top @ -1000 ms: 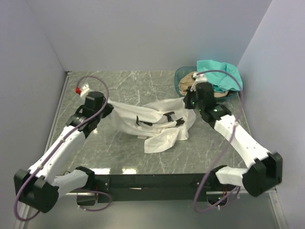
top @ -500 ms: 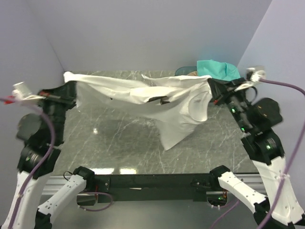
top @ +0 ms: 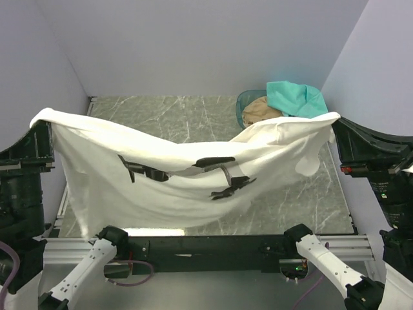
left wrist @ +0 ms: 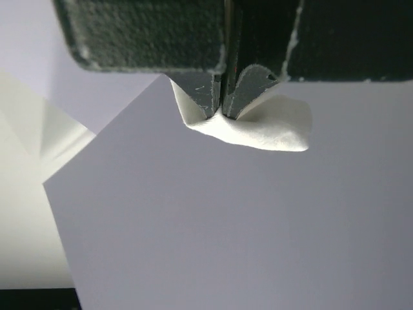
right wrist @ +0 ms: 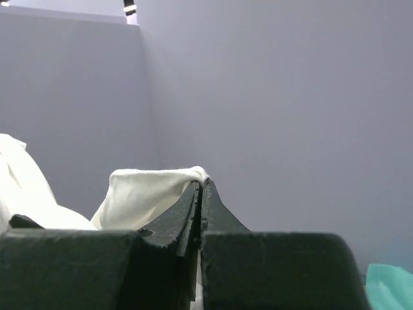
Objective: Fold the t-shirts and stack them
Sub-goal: Flatten the tshirt out
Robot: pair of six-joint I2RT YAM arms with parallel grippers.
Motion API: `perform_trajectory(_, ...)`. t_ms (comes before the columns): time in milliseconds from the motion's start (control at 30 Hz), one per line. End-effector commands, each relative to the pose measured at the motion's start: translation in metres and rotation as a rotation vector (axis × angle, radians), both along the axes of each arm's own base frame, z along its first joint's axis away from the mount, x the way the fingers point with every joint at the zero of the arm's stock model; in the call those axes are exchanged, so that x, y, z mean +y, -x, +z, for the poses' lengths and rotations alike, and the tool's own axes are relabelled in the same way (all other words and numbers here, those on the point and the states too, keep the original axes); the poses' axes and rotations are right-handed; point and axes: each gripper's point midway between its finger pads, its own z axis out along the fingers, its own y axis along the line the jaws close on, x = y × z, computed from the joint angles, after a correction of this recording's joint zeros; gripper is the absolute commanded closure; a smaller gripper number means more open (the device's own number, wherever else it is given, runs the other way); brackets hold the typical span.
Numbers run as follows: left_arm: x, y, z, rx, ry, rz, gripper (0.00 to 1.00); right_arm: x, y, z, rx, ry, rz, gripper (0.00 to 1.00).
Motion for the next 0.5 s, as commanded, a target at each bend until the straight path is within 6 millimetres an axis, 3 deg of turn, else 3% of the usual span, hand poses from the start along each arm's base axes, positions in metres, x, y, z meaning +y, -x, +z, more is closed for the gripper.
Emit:
perform_trajectory(0,0.005,-0.038,-0.02,0.108,-0.016,0.105,0.96,0.009,-0.044,-0.012,0.06,0.03,-0.055,1.0)
perform_trajectory(67,0.011,-0.065,-0.039,0.198,-0.01,0.193,0.92,0.012,-0.072,-0.025,0.109,0.029,-0.095,1.0)
perform_trajectory(133,0.011,-0.102,-0.073,0.327,-0.027,0.271,0.89,0.016,-0.114,-0.047,0.195,0.038,-0.163,1.0)
perform_trajectory(167,0.021,-0.113,-0.088,0.381,0.001,0.351,0.85,0.018,-0.136,-0.065,0.236,0.043,-0.201,1.0)
perform_trajectory(233,0.018,-0.153,-0.138,0.525,-0.048,0.45,0.81,0.022,-0.185,-0.102,0.34,0.061,-0.276,1.0)
perform_trajectory(300,0.02,-0.18,-0.184,0.658,-0.09,0.516,0.72,0.031,-0.24,-0.16,0.471,0.088,-0.307,1.0)
perform_trajectory(333,0.013,-0.207,-0.218,0.761,-0.142,0.513,0.65,0.036,-0.258,-0.183,0.523,0.096,-0.297,1.0)
perform_trajectory(367,0.011,-0.223,-0.241,0.821,-0.153,0.483,0.51,0.046,-0.274,-0.209,0.573,0.11,-0.255,1.0)
perform_trajectory(400,0.016,-0.241,-0.27,0.893,-0.159,0.439,0.42,0.049,-0.304,-0.252,0.684,0.11,-0.258,1.0)
perform_trajectory(433,0.017,-0.263,-0.312,1.006,-0.178,0.415,0.34,0.057,-0.316,-0.273,0.731,0.124,-0.225,0.9)
perform_trajectory(467,0.021,-0.274,-0.334,1.069,-0.153,0.388,0.21,0.066,-0.337,-0.309,0.81,0.158,-0.211,0.75)
